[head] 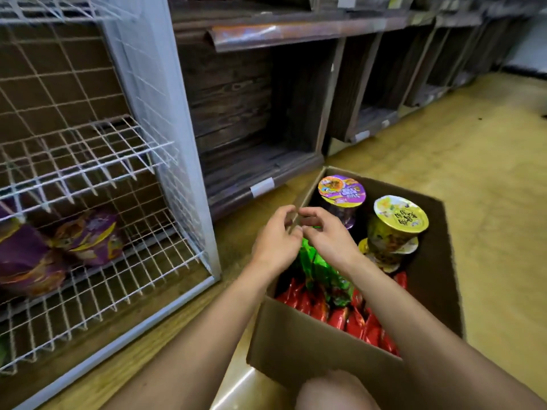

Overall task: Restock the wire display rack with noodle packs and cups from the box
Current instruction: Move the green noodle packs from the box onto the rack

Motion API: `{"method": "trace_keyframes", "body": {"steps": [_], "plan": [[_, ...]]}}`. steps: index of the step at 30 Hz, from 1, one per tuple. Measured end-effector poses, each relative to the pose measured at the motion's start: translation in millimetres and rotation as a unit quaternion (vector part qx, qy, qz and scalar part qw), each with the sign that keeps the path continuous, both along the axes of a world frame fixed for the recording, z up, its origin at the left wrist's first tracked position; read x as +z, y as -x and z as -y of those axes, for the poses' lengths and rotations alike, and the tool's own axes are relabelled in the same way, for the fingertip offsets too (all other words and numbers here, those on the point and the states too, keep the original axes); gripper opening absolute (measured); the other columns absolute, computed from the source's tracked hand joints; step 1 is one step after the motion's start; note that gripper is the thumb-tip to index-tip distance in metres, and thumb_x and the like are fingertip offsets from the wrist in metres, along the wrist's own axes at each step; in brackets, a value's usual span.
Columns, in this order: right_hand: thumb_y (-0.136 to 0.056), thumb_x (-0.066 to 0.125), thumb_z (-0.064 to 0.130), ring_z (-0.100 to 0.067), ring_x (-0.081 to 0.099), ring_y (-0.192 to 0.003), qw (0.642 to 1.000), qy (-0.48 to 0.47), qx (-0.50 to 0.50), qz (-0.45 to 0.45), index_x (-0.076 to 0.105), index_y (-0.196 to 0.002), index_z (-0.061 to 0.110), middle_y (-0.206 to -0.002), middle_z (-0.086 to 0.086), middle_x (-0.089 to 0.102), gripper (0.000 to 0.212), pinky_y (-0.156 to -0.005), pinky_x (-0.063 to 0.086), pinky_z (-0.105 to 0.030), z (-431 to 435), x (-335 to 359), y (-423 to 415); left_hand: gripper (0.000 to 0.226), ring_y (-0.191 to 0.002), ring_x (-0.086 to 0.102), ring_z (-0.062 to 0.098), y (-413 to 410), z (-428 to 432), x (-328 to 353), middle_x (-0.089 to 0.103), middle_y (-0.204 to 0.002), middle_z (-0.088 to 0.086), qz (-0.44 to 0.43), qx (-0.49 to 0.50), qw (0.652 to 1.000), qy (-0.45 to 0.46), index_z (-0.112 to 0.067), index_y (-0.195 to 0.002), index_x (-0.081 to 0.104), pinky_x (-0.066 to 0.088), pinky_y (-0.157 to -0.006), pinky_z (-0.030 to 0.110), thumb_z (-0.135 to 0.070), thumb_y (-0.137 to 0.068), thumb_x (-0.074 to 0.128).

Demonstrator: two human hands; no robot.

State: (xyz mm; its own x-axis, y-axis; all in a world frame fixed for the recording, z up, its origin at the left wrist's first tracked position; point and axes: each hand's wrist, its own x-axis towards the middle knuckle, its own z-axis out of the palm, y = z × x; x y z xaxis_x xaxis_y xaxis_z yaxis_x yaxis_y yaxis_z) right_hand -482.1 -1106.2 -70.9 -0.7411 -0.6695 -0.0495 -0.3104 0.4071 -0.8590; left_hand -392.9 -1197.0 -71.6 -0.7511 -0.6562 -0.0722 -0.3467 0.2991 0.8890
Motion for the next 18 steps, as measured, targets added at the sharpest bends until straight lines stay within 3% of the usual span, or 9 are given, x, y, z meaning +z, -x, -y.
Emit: {"method": "trace_keyframes", "body": {"steps": [2,8,13,18], "plan": [[-0.096,0.061,0.010,-0.014,0.063,-0.109,0.999,-0.019,-0.031,-0.007,0.061,-0.131,0.022,-0.115,0.001,0.067,0.037,-0.098,0.048,-0.029,-2.8,-10.7,5.4,0.047,-0.128,0.057,0.019,12.7,3.8,-9.1,0.062,-0.137,0.002,0.005,-0.027,1.000,0.005,-0.027,-0.142,0.052,0.043,-0.110,0.037,-0.019,-0.096,0.060],[-0.095,0.061,0.014,-0.018,0.064,-0.104,0.992,-0.060,-0.110,-0.013,0.061,-0.128,0.025,-0.116,-0.002,0.067,0.035,-0.097,0.052,-0.043,-10.8,-37.7,23.9,0.044,-0.126,0.058,0.023,41.9,15.1,-47.9,0.062,-0.136,0.006,0.018,-0.092,0.996,-0.003,-0.023,-0.139,0.055,0.045,-0.108,0.037,-0.018,-0.097,0.060],[-0.097,0.059,0.011,-0.017,0.061,-0.097,0.983,-0.130,-0.130,-0.028,0.058,-0.132,0.018,-0.111,-0.005,0.064,0.035,-0.093,0.050,-0.039,-21.8,-45.4,35.1,0.049,-0.131,0.053,0.027,60.3,5.1,-77.2,0.056,-0.143,0.009,0.018,-0.142,0.990,0.010,-0.021,-0.144,0.050,0.042,-0.108,0.035,-0.014,-0.096,0.058],[-0.099,0.057,0.014,-0.021,0.063,-0.099,0.967,-0.238,-0.089,-0.035,0.052,-0.137,0.014,-0.108,-0.004,0.063,0.038,-0.089,0.048,-0.032,-28.2,-44.6,46.2,0.055,-0.136,0.047,0.030,63.4,-7.8,-91.8,0.049,-0.148,0.010,0.045,-0.129,0.990,0.016,-0.027,-0.150,0.042,0.039,-0.109,0.036,-0.019,-0.097,0.057]]}}
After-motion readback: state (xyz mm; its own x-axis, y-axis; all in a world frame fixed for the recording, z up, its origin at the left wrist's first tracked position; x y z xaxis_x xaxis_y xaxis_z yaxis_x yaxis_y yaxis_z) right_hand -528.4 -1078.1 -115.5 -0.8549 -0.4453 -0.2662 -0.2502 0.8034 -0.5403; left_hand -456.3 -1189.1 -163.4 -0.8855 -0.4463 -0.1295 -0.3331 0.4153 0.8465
